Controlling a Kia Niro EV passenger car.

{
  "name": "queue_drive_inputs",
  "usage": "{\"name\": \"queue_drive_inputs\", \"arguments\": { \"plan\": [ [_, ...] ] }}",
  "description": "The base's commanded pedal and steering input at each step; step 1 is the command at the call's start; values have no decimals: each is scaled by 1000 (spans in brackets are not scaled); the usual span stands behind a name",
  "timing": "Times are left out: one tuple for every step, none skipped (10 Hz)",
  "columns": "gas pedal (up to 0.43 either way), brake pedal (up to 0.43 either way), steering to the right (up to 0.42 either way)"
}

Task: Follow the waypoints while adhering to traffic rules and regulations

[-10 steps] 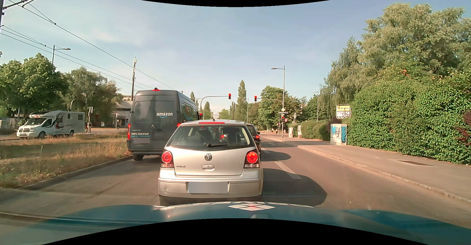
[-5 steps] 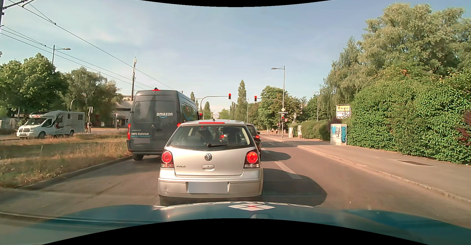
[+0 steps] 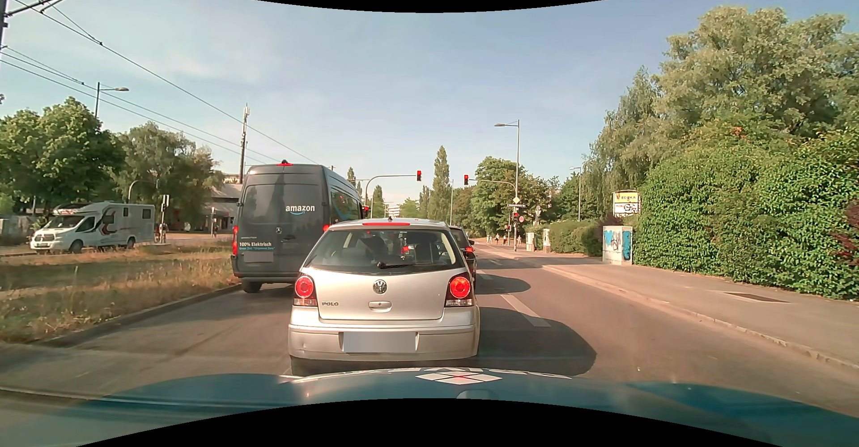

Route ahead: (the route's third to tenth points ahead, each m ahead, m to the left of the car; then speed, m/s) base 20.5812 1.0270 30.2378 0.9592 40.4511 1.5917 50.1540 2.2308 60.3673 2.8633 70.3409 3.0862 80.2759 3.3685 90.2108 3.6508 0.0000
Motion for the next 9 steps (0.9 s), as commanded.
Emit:
{"name": "queue_drive_inputs", "arguments": {
  "plan": [
    [0, 256, 2],
    [0, 256, 2],
    [0, 256, 2],
    [0, 256, 2],
    [0, 256, 2],
    [0, 256, 2],
    [0, 256, 2],
    [0, 256, 2],
    [0, 256, 2]
  ]
}}
